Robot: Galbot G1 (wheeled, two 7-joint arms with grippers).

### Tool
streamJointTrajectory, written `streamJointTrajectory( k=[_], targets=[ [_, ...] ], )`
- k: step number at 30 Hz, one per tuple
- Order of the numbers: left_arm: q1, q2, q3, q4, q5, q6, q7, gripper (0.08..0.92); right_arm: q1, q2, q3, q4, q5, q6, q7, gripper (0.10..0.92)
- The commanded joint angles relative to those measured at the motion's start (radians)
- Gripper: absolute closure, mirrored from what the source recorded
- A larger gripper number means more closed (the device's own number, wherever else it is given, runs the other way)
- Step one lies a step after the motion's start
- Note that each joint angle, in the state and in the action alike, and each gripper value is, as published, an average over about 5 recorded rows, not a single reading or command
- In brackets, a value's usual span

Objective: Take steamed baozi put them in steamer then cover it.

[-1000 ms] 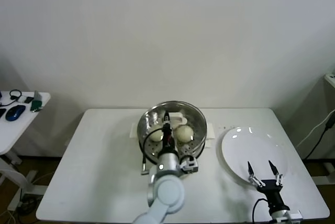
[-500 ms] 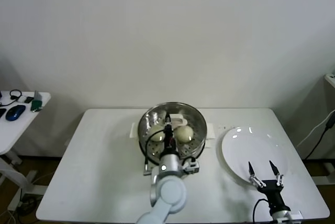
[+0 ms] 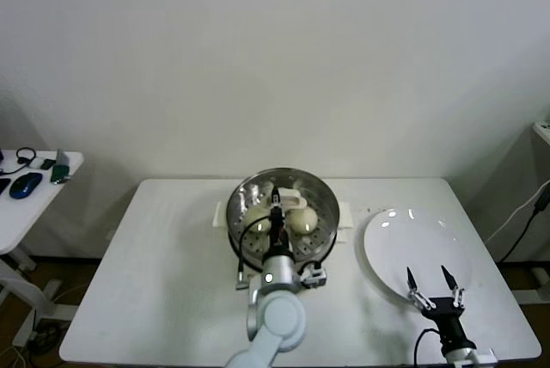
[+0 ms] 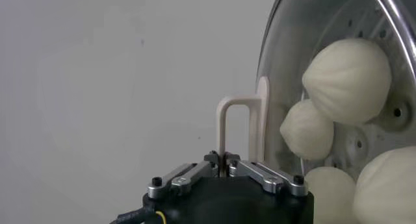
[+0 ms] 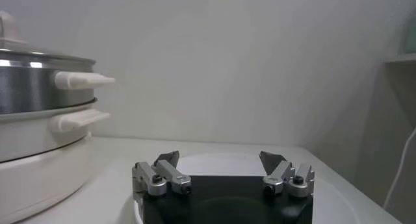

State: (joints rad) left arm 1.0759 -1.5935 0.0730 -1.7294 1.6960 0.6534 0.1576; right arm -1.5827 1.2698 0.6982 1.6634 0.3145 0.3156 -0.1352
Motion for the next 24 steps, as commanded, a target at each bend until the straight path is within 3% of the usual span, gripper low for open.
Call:
streamJointTrajectory(
  k=[1,6,16,19,24],
  targets=[
    [-0.002,0.022,0.019,-0.035,-0.051,0.012,0.019,0.863,-0.001,-0.003,0.0,0.005,-0.001,-0.006,-0.004,0.203],
    [0.004,0.058,0.064,-0.14,-0.122,0.024,0.077,0.813,0.003,-0.003,0.0,0.007,-0.007,-0.017,-0.006,0.203],
    [0.056,0.148,0.117,-0.344,-0.293,0.035,0.106,0.528,0.011,-0.005,-0.01,0.009,-0.012,-0.064,-0.011,0.203],
    [0.097,0.192,0.098,-0.396,-0.37,0.004,0.063,0.442,0.011,-0.007,-0.021,0.012,0.014,-0.078,0.016,0.203],
    [0.161,0.253,-0.063,-0.471,-0.716,-0.09,-0.101,0.294,0.008,-0.009,-0.032,0.048,0.061,-0.08,0.071,0.203]
  ],
)
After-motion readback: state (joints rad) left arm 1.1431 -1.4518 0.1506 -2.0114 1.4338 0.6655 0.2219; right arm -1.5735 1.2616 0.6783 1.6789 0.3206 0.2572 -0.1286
